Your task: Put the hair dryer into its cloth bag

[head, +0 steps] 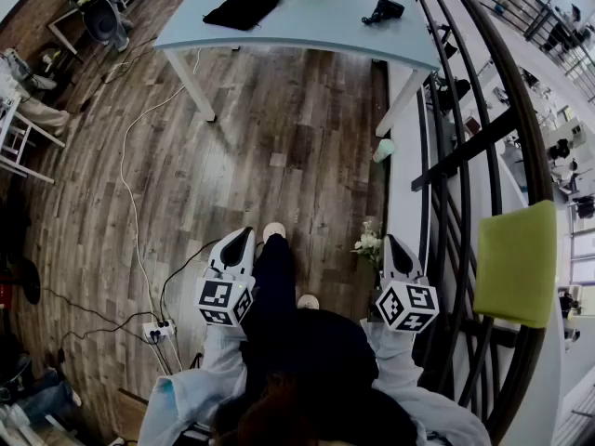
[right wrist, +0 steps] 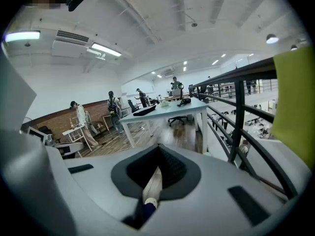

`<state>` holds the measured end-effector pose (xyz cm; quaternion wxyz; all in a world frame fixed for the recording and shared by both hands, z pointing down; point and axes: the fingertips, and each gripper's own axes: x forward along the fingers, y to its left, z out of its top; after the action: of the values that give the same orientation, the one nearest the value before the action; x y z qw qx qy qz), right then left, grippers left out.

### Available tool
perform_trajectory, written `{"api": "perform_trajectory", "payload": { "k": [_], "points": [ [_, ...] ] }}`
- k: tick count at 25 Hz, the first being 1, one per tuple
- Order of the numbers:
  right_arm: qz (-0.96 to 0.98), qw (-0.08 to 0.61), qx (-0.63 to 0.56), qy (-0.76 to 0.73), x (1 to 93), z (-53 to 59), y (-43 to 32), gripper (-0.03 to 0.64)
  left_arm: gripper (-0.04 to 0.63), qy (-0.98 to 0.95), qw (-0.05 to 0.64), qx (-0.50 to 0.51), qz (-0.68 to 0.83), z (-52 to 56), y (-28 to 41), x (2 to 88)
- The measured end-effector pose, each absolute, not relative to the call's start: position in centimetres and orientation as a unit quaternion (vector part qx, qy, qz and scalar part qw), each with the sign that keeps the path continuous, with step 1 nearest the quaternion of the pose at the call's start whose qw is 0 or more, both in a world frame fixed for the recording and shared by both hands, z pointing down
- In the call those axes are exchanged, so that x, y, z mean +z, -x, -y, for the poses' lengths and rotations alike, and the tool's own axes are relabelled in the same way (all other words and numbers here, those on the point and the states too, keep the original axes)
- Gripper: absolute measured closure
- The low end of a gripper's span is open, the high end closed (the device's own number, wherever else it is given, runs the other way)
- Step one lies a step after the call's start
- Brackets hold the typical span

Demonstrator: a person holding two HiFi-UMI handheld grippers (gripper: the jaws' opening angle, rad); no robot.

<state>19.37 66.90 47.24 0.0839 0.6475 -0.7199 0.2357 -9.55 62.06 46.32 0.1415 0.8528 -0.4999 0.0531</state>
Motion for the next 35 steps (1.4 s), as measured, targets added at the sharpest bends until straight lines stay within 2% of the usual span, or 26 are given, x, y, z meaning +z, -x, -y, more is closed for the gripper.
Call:
{"api": "perform_trajectory", "payload": {
  "k": [7, 10, 20, 35],
  "points": [
    [0.724, 0.068, 0.236, -0.645, 46.8, -73.4, -19.6, 0.611, 0.578, -0.849, 0.119, 0.066, 0.511, -68.0, 9.8, 45.2],
    [0.719, 0.048, 0.229, -0.654, 46.2, -74.0, -20.1, 0.611, 0.578, -0.848, 0.113, 0.061, 0.514, -68.6, 9.8, 44.5],
    [0.753, 0.046, 0.190, -0.628, 44.5, -72.5, -18.5, 0.611, 0.578, -0.859, 0.105, 0.037, 0.500, -67.4, 8.0, 43.0],
    [0.769, 0.057, 0.179, -0.611, 42.9, -58.8, -18.7, 0.611, 0.578, -0.858, 0.115, 0.040, 0.499, -53.9, 7.4, 43.0]
  ]
}}
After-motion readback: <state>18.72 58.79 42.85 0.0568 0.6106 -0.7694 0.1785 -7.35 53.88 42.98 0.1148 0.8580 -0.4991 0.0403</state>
